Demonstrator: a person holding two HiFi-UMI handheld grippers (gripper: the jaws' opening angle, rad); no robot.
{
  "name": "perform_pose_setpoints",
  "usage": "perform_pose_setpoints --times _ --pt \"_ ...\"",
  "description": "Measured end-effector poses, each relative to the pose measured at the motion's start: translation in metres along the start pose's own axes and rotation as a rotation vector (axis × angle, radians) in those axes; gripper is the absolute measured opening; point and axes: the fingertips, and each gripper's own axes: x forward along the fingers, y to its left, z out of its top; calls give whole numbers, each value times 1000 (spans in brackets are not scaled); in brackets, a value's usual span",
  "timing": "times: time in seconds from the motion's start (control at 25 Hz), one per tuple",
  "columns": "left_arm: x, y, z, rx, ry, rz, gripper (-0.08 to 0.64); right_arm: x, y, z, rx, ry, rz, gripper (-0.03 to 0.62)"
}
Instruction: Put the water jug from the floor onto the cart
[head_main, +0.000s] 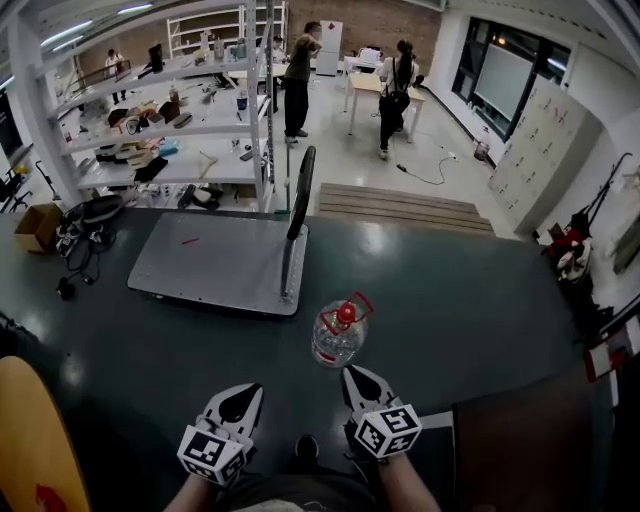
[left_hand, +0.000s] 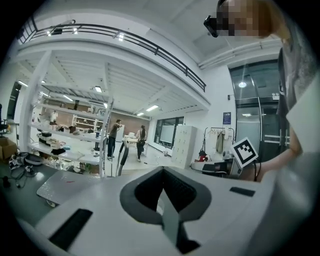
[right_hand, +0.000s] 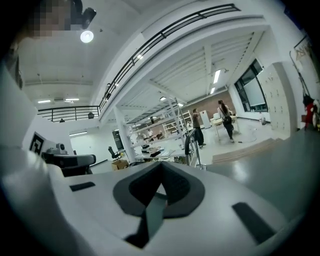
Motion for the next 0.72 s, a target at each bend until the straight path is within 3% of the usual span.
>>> perform_pose_setpoints --times 0.4,0.72 --pt "55 51 5 -2 44 86 6 68 -61 -13 7 78 -55 -9" --pt "139 136 -5 -18 67 16 7 143 -100 -8 17 82 -175 -9"
